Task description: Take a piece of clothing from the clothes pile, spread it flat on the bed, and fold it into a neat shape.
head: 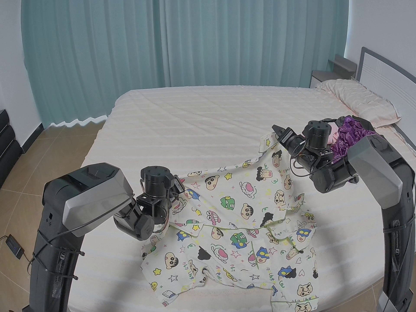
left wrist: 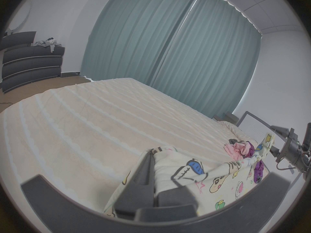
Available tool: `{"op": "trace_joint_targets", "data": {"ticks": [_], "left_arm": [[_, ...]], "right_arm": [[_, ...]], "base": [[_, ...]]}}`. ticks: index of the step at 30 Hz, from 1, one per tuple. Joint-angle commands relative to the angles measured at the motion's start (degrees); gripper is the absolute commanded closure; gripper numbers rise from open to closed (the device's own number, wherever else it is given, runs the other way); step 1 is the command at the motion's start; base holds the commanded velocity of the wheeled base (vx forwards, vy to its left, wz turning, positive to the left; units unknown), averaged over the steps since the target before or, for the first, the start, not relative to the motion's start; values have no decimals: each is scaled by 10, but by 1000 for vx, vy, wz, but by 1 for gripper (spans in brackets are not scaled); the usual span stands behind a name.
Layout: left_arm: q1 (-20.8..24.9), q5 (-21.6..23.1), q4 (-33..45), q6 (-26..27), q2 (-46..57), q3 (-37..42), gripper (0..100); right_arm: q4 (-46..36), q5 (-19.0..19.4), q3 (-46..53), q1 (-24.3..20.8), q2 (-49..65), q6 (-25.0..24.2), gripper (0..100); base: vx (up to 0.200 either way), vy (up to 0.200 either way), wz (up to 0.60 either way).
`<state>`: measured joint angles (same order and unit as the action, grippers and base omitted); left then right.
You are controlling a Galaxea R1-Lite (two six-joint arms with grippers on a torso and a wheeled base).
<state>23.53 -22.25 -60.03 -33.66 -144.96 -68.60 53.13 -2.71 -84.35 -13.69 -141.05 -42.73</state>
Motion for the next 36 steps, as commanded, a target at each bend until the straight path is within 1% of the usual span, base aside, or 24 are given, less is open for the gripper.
{"op": "trace_joint_targets", "data": {"ticks": [1, 3, 6, 9, 11, 16, 17, 20, 22, 25, 29, 32, 34, 36], "left_arm": [[-27, -1, 32, -1, -25, -38, 100], [-32, -1, 51, -1, -32, -54, 100], [-34, -1, 58, -1, -38, -66, 100], [-35, -1, 59, -1, -41, -71, 100], [-37, -1, 63, 0, -41, -73, 100], [-51, -1, 128, 0, -39, -109, 100], [-55, -1, 139, 0, -39, -118, 0], [-63, -1, 152, 1, -39, -127, 0], [-66, -1, 153, 2, -38, -127, 0], [-76, 0, 155, 3, -25, -128, 0], [-94, 19, 163, 5, -1, -129, 0], [-121, 48, 196, 16, 14, -138, 0], [-137, 50, 218, 25, 13, -155, 0], [-151, 51, 238, 27, 9, -179, 0]], "right_arm": [[-27, -21, -71, 2, -63, -24, 0], [-43, -26, -88, 2, -75, -39, 0], [-54, -25, -95, 8, -80, -60, 0], [-57, -26, -92, 11, -80, -61, 0], [-58, -27, -79, 20, -75, -60, 0], [-51, -20, -3, 38, -33, -58, 0], [-51, -19, 15, 38, -23, -57, 0], [-51, -10, 64, 43, 4, -51, 0], [-50, -2, 103, 49, 19, -29, 0], [-43, 9, 161, 60, 37, 17, 0], [-5, 26, 228, 78, 53, 44, 0], [32, 63, 297, 95, 70, 70, 0], [56, 82, 332, 102, 75, 80, 0], [76, 91, 363, 106, 76, 88, 0]], "base": [[0, 0, 0], [0, 0, 0], [0, 0, 0], [0, 0, 0], [0, 0, 0], [0, 0, 0], [0, 0, 0], [0, 0, 0], [0, 0, 0], [0, 0, 0], [0, 0, 0], [0, 0, 0], [0, 0, 0], [0, 0, 0]]}}
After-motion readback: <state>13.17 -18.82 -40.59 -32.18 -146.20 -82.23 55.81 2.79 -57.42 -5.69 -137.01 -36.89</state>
